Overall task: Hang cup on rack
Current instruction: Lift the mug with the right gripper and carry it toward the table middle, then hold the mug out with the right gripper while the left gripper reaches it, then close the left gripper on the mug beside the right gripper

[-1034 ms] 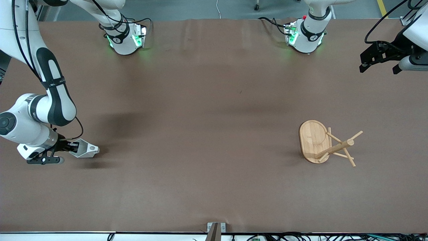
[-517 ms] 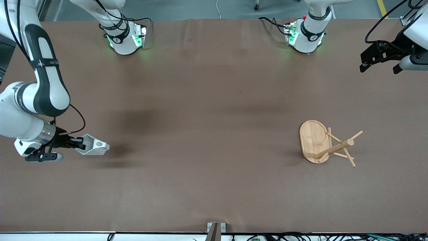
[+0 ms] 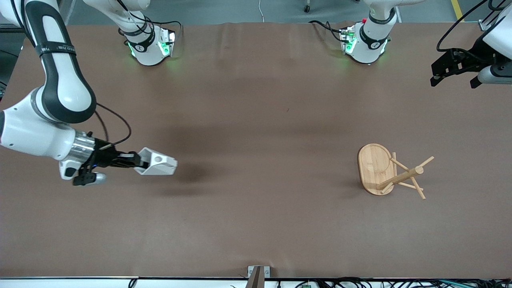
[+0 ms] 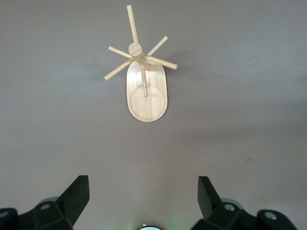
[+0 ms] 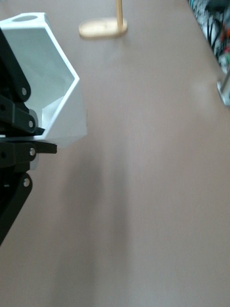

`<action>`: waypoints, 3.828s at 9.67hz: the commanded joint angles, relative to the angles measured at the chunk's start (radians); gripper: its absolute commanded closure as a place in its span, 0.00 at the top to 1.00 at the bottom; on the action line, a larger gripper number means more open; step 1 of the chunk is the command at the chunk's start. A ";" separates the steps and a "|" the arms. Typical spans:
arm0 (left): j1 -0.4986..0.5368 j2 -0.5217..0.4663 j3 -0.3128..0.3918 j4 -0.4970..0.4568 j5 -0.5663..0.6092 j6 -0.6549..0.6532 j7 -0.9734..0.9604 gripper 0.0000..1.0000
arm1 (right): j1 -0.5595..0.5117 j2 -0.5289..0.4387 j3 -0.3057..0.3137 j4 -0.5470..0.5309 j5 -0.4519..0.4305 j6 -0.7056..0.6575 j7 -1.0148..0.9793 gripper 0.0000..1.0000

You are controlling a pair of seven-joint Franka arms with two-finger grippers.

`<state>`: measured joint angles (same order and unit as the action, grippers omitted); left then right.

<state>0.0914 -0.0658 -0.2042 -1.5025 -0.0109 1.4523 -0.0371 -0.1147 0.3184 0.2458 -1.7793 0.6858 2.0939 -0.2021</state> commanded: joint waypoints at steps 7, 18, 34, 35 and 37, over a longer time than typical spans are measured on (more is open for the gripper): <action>-0.004 0.006 -0.004 -0.013 0.006 -0.013 -0.001 1.00 | 0.229 0.045 0.047 0.102 0.697 0.006 -0.005 0.00; -0.030 0.185 -0.483 -0.001 -0.101 0.207 0.175 1.00 | 0.398 0.199 0.049 0.201 0.808 -0.008 0.000 0.00; -0.116 0.354 -0.503 0.031 -0.038 0.344 0.580 0.99 | 0.414 0.183 0.066 0.199 0.807 -0.158 -0.005 0.01; -0.117 0.354 -0.503 0.025 -0.035 0.344 0.582 0.94 | 0.414 0.182 0.067 0.199 0.808 -0.158 -0.003 0.01; -0.119 0.354 -0.503 0.025 -0.031 0.342 0.580 0.63 | 0.412 0.179 0.079 0.201 0.822 -0.155 -0.002 0.02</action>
<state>-0.0235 0.2662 -0.7014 -1.4609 -0.0707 1.7856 0.5335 0.2919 0.5105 0.3149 -1.5819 1.4720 1.9401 -0.2037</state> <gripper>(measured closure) 0.110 0.956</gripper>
